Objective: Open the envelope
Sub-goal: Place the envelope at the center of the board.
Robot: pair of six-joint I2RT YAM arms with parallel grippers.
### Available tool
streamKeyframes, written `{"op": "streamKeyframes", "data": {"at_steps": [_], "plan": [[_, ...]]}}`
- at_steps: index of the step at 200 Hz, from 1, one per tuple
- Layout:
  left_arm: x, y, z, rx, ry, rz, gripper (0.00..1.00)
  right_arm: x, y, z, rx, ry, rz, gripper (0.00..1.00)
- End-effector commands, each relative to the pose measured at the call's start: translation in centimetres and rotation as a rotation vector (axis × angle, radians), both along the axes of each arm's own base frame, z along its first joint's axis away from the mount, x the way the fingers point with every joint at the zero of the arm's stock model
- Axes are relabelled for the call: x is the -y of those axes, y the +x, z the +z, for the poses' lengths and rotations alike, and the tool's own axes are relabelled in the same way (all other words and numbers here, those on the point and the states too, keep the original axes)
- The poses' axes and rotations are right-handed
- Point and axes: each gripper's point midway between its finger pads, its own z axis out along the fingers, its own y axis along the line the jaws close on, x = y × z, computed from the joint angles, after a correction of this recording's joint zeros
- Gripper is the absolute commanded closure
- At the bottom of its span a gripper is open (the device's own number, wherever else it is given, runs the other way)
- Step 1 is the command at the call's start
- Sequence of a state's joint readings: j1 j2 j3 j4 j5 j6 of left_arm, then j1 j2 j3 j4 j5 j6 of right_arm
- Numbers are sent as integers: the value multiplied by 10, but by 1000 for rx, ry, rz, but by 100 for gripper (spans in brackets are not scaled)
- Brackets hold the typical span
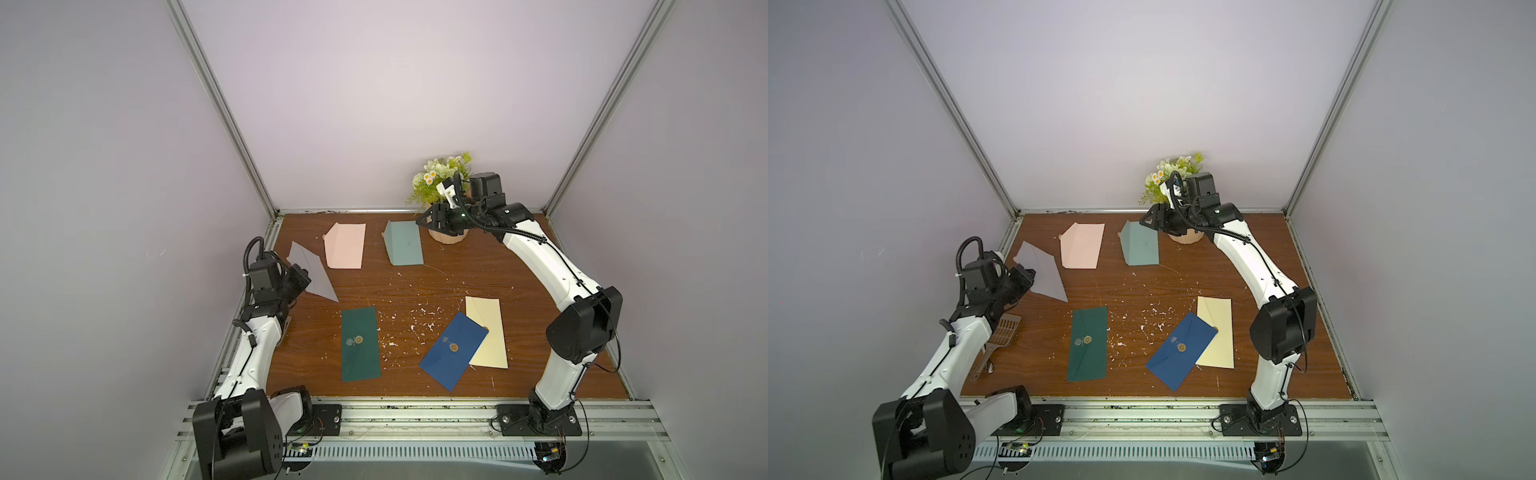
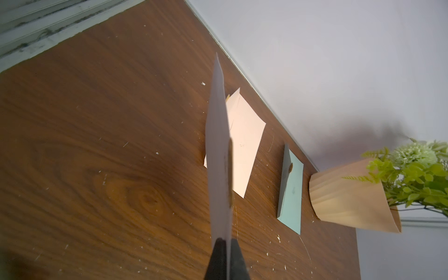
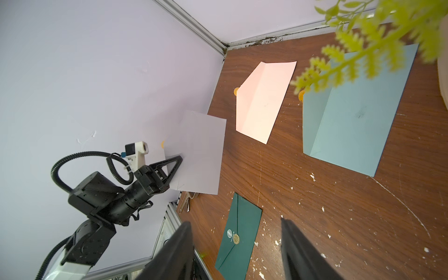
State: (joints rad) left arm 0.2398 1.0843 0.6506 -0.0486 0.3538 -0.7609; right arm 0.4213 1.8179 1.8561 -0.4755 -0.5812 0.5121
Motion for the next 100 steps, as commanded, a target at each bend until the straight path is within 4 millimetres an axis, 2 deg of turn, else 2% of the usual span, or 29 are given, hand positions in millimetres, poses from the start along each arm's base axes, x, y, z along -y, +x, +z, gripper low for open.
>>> {"op": "streamKeyframes", "data": {"at_steps": [1, 48, 100], "plan": [[-14, -1, 2, 24, -16, 92, 100, 6, -11, 31, 77, 28, 16, 38], [-21, -7, -40, -203, 10, 74, 100, 9, -11, 29, 73, 26, 15, 38], [-40, -4, -65, -288, 15, 116, 100, 11, -11, 29, 72, 27, 17, 38]]}}
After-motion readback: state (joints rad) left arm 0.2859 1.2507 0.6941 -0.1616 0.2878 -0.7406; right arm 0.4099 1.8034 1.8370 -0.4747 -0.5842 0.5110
